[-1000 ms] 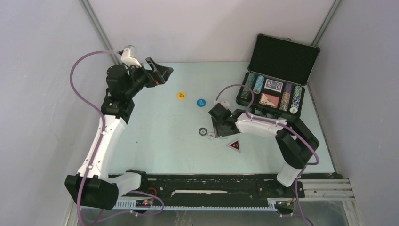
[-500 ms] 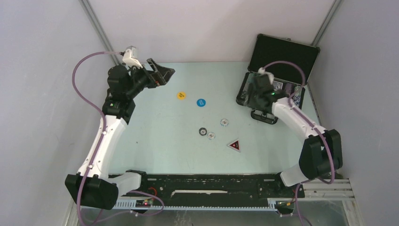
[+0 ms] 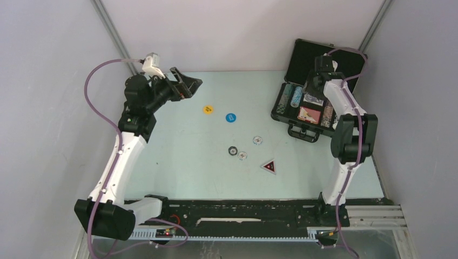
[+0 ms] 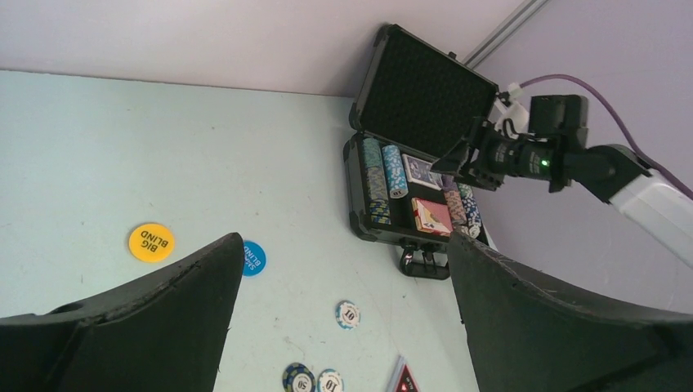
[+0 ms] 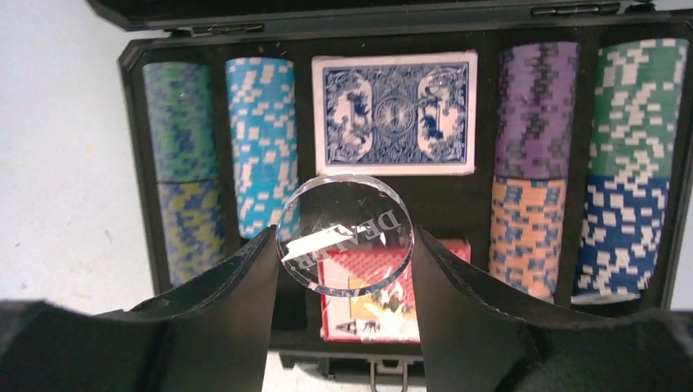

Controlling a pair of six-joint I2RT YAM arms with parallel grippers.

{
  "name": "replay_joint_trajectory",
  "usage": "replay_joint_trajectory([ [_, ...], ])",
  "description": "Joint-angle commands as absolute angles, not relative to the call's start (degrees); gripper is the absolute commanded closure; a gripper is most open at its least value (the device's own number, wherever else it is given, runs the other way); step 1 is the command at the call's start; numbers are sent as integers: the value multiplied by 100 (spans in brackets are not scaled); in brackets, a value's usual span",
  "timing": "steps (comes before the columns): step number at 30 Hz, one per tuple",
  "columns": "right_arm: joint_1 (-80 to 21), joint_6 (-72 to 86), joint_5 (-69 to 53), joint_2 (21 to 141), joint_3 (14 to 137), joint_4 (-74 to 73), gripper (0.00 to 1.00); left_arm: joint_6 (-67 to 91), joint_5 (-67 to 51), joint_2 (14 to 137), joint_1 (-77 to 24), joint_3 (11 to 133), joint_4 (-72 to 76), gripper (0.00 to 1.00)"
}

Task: Pack up texas hold em set

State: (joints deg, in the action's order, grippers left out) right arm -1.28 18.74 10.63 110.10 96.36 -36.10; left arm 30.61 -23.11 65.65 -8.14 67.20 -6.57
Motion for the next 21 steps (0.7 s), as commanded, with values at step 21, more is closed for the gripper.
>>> replay_joint_trajectory([
  [21, 160, 1469, 1106, 13024, 11963, -4430, 40, 3131, -2506, 6627, -844, 6599, -474, 0],
])
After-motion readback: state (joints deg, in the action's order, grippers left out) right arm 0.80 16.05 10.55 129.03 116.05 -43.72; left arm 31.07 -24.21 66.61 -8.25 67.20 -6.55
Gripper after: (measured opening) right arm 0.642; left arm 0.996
